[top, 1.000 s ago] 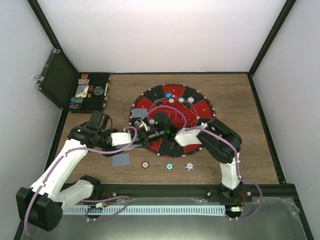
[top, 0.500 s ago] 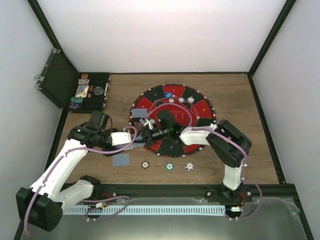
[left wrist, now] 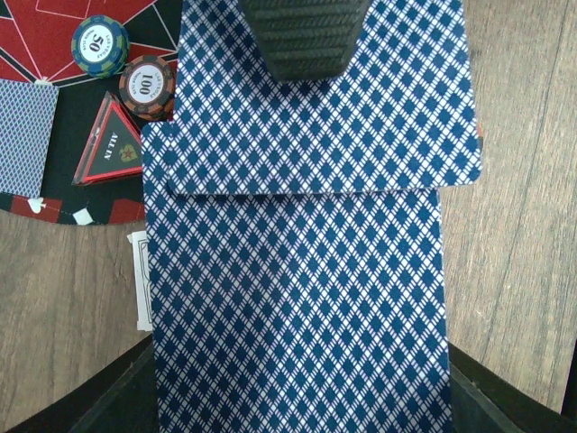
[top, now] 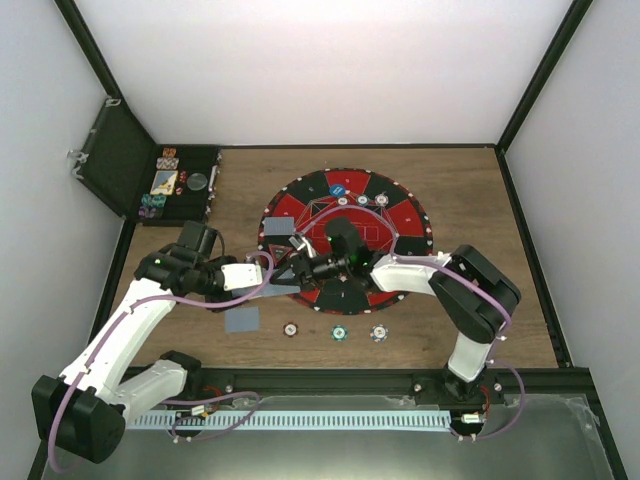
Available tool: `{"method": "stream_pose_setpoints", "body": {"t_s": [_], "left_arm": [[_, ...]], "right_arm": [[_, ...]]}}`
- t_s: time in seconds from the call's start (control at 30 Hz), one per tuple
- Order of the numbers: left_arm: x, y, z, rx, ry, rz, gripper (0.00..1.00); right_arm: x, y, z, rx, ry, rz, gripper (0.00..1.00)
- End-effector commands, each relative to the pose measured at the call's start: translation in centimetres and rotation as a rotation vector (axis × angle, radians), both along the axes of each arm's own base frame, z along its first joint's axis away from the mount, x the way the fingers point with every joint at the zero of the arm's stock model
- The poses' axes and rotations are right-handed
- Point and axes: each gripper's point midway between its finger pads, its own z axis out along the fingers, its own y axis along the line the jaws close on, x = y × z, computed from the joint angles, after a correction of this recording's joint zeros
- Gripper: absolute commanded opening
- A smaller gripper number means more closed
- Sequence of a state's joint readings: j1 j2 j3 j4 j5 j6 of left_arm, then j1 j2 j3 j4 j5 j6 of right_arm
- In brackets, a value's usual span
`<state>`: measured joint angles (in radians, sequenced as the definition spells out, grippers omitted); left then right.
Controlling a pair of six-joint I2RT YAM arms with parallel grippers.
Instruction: Distribute texas hold em gaming equipment
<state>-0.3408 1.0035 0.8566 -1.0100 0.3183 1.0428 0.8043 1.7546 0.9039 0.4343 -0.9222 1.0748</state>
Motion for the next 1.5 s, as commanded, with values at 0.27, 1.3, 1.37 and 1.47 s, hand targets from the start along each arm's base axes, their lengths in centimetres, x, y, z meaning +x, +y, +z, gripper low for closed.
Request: {"method": "stream_pose_setpoints", "body": {"t_s": [0.27,1.3,1.37,1.47], "left_arm": [[0.5,-0.3,1.1,-0.023,-0.047,-0.008,0.06],[0.4,-0.3,1.4,-0.027,-0.019,0.015,0.06],[0.5,-0.4,1.6,-0.028,-0.021,0.015,0.06],[0.6,-0.4,1.6,-0.028,-0.019,0.016,0.06]], "right_arm": [[0.5,-2.4,1.2,-0.022,-0.019,-0.038,0.04],[36.9,-19.3,-4.2,-0.303,-0.121,-0.599,0.02],[38.1,-19.3,-5.3,-0.326,-0.125,-0.609,0.02],[39.2,-19.4,-7.5,-0.352,-0.110,-0.610,0.04]]}}
